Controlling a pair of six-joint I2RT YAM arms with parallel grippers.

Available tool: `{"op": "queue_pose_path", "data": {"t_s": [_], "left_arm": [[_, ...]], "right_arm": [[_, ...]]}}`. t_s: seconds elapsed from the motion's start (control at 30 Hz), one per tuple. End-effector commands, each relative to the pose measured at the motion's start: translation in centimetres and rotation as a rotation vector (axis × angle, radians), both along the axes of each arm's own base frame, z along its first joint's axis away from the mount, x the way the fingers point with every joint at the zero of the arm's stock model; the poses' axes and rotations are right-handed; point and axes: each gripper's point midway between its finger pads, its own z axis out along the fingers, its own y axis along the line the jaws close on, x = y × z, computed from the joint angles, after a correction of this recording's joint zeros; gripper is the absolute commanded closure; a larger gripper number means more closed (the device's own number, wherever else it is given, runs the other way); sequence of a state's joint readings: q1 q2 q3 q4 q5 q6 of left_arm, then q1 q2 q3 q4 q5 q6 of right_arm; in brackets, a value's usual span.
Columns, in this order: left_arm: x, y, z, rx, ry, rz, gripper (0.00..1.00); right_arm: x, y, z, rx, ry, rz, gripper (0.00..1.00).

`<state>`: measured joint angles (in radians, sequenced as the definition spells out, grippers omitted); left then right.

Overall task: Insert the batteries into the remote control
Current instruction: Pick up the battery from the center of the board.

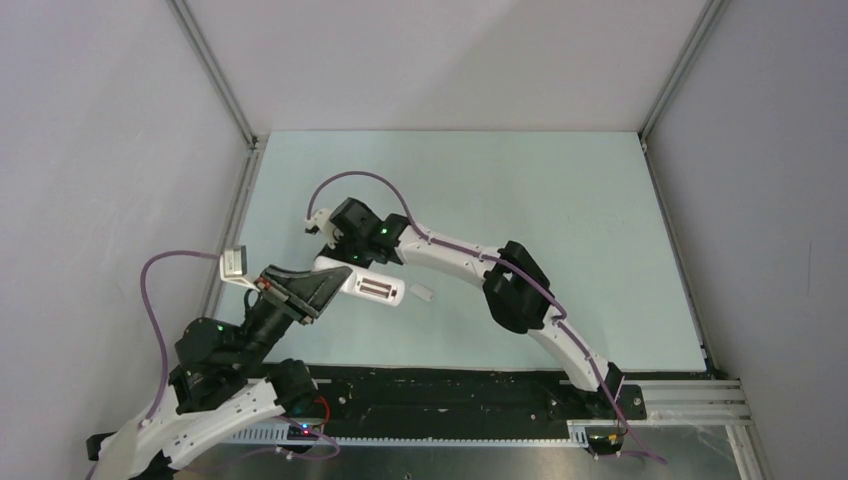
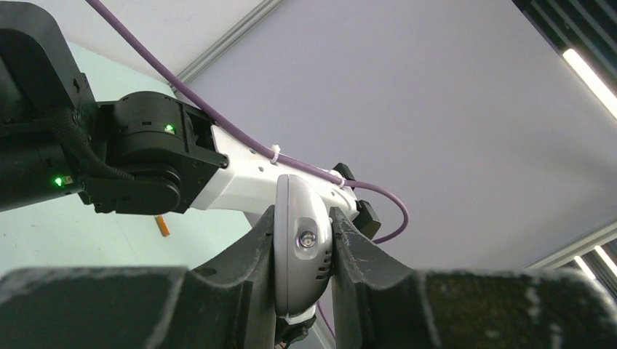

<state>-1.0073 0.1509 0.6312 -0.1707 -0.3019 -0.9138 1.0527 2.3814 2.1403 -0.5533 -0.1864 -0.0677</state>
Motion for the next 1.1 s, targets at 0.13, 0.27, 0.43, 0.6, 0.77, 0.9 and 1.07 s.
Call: {"op": "queue_pose_path", "data": {"t_s": [0.13, 0.27, 0.43, 0.6, 0.77, 0.9, 1.07], "left_arm": [[-1.1, 1.2, 2.7, -0.029, -0.064, -0.008, 1.0], [-1.0, 1.2, 2.8, -0.011, -0.069, -0.001, 1.0], [-0.9, 0.4, 2.8, 0.008, -0.059, -0.02, 1.0], [-0.8, 0.4, 2.6, -0.005, -0.042, -0.021, 1.0], [-0.8, 0.7, 2.6, -0.004, -0.051, -0.008, 1.0], [-0.7, 0.6, 2.7, 0.001, -0.05, -0.01, 1.0], [-0.6, 0.4, 2.6, 0.007, -0.047, -0.01, 1.0]], "right_arm": [[0.1, 1.0, 0.8, 0.106, 0.094, -0.036, 0.28], [-0.9, 3.8, -0.4, 0.124, 0.008, -0.025, 0.24], [-1.4, 6.0, -2.2, 0.155, -0.038, -0.038, 0.21], [-2.3, 7.1, -2.6, 0.196, -0.043, -0.012, 0.18], [-2.3, 7.7, -3.7, 0.191, -0.07, -0.026, 0.17], [-1.6, 7.9, -4.6, 0.169, -0.095, -0.058, 0.17], [-1.7, 8.0, -6.5, 0.135, -0.108, -0.06, 0.21]]}}
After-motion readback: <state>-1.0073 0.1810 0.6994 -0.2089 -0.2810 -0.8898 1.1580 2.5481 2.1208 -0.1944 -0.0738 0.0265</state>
